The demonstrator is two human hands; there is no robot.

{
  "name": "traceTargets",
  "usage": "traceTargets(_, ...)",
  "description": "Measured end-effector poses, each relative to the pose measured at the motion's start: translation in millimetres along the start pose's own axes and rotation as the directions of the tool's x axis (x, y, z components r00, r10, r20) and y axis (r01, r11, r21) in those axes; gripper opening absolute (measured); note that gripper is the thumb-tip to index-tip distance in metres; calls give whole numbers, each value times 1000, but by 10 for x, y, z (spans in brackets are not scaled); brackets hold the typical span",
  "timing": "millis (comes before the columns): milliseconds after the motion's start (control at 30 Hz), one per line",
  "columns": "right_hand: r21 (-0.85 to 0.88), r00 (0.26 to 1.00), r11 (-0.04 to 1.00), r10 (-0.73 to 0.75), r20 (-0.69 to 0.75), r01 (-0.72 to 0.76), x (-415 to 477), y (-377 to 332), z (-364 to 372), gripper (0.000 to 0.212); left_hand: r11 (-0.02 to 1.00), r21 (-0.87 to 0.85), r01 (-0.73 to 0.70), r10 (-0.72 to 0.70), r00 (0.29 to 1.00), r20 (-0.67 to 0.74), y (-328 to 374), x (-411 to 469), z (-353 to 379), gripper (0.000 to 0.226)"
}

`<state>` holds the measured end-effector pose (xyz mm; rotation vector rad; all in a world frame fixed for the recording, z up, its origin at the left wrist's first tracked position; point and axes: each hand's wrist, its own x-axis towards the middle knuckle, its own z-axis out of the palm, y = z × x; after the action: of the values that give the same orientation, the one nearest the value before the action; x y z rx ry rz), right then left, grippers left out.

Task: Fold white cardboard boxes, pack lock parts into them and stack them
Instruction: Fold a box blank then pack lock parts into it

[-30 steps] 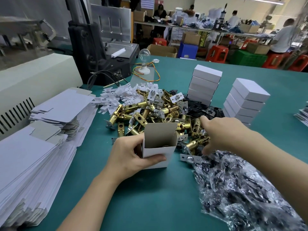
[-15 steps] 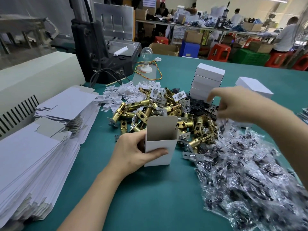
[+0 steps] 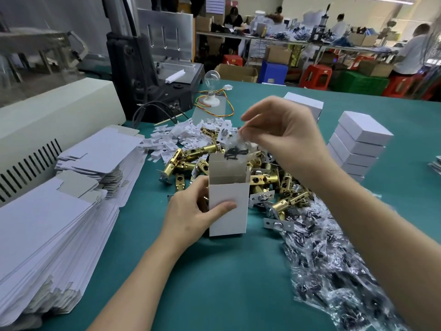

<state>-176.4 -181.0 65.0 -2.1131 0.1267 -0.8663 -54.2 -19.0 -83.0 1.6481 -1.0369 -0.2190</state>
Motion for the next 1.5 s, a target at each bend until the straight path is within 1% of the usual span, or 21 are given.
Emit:
traceTargets(67,-142,999,989,-44,18,46,-26,46,129,19,999,34,-43,44,999,-26,28,-3,-10,52)
traceTargets(133,-225,996,972,-56,70,71,-66,70,232,18,997,57,-58,60,997,-45,31,7,-15,46)
traceTargets(267,-351,968,932,-5,249,95,-149,76,343,24,993,76,-94,99,993,-68,13,34,-19,39)
traceTargets(367,-490,929,862,68,364,129,-220,83,391,29,990,81,-111,120,986,-117,4,44,-26,40)
traceTargets(433,-517,907,841,79,413,162,-269,92,408,30,989,89,-122,136,976,-172,6,37,-25,47)
traceTargets(500,-439,925,882,9,379,171,-326,108,383,32,988,81,-129,143,968,-206,17,29,-25,58)
traceTargets(533,-398,954,902,-49,294,169,-361,136,352,31,988,72,-134,147,967,-208,25,28,-24,61)
traceTargets(600,-375,993,920,-117,17,115,-460,237,286,27,985,64,-158,168,964,-204,32,24,-17,61)
traceTargets(633,-351,989,935,-92,-112,47,-523,299,272,24,984,65,-165,175,963,-204,28,21,-12,59)
traceTargets(667,-297,980,955,-31,-198,-30,-586,360,277,21,984,65,-165,175,963,-204,23,16,-7,57)
traceTargets(700,-229,971,968,43,-235,-98,-645,415,305,19,984,65,-163,174,963,-204,19,11,-3,56)
traceTargets(767,-147,964,974,135,-228,-171,-753,501,390,20,982,79,-171,184,963,-196,12,4,-6,52)
traceTargets(867,-143,968,981,94,-234,-130,-824,570,479,18,980,88,-181,194,966,-171,24,8,-23,40)
traceTargets(967,-109,969,988,85,-231,-112,-842,576,517,11,983,43,-179,184,967,-175,37,8,-14,25)
traceTargets(1067,-104,976,990,74,-206,-97,-859,579,529,20,981,-1,-192,188,960,-205,84,11,-3,26)
traceTargets(1200,-80,981,993,73,-177,-89,-858,572,499,19,964,59,-259,266,935,-233,171,14,-5,15)
traceTargets(1233,-59,981,993,88,-171,-100,-859,569,498,18,957,61,-283,289,929,-233,189,6,0,15)
traceTargets(1333,18,979,990,142,-143,-141,-862,558,501,15,957,31,-289,287,925,-250,228,-16,20,45)
traceTargets(1367,43,978,987,161,-133,-157,-864,556,503,13,955,29,-294,292,925,-244,226,-15,19,50)
traceTargets(1467,188,969,963,217,-115,-194,-883,542,525,6,926,77,-369,377,905,-197,218,3,-9,41)
traceTargets(1500,254,964,945,240,-118,-204,-885,542,535,10,916,75,-393,400,897,-190,221,14,-20,38)
